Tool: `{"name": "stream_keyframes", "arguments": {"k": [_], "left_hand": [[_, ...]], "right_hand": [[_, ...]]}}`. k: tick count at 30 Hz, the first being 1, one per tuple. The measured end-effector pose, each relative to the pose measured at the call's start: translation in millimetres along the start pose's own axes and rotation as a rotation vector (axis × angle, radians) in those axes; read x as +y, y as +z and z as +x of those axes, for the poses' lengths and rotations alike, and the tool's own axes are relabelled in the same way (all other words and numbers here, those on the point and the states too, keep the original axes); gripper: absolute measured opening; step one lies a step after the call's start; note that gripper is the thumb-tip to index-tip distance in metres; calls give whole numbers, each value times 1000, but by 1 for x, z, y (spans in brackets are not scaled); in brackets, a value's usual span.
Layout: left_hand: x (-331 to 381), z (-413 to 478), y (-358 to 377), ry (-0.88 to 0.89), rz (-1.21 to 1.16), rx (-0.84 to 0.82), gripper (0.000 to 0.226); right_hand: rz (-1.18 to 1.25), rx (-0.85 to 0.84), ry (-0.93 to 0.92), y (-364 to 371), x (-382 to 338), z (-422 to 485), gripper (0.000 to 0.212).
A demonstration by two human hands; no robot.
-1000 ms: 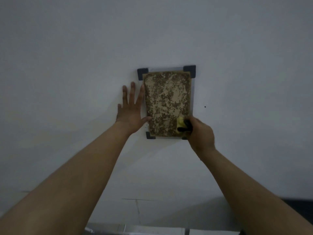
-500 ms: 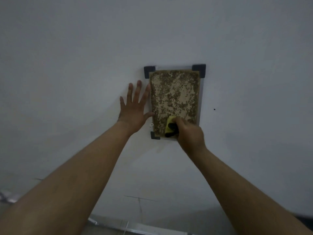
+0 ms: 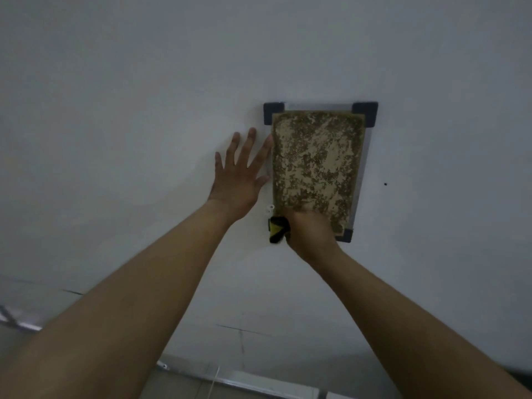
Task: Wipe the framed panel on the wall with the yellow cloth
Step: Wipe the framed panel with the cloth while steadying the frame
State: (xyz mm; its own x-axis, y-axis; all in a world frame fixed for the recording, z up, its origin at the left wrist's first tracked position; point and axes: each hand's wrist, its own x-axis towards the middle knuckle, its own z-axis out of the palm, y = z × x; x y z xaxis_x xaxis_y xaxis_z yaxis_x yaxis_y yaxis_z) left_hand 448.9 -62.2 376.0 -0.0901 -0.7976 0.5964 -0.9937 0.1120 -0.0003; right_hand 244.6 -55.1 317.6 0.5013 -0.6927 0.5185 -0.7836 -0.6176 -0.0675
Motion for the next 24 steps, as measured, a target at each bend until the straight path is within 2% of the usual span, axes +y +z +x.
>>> {"name": "stream_keyframes", "arguments": {"k": [3,5,7,10,11,12,15,17,18,20,22,23,24], "left_hand": [[-9,-1,3,34,-10,28,78],[-10,-3,4,43,-18,39,78],[-9,-2,2,34,-40,19,80],[-6,-1,1,24,-47,-14,85],[-5,-1,0,24,-46,-24,85],[-6,-2,-1,24,-50,-30,86],[-3,-5,-4,23,-29,-29,88],[-2,-5,-5,17,-29,-32,90],[-1,-6,-6,12,-39,-38,90],[1,-6,-8,6,-65,-58,91],[2,-7,-10,1,-76,-70,92],[2,-7,-11,0,-72,-73,92],[2,-6,-12,-1,-65,-75,93]], "right_hand": [[85,415,27,-20,-6,16,26],[41,528,47,-28,-3,22,23],[29,463,52,-20,0,17,27],[-3,52,63,4,-5,-5,30],[-15,-35,78,9,-7,-10,29],[-1,-35,82,11,-9,-10,27],[43,218,97,0,-7,-3,29],[46,310,161,-9,-8,-1,32],[30,288,164,-10,-9,-1,31],[-9,83,121,0,-16,-1,23],[70,-114,184,7,-22,-3,12],[139,-109,228,7,-24,-3,10],[118,-26,212,5,-23,-2,11]]}}
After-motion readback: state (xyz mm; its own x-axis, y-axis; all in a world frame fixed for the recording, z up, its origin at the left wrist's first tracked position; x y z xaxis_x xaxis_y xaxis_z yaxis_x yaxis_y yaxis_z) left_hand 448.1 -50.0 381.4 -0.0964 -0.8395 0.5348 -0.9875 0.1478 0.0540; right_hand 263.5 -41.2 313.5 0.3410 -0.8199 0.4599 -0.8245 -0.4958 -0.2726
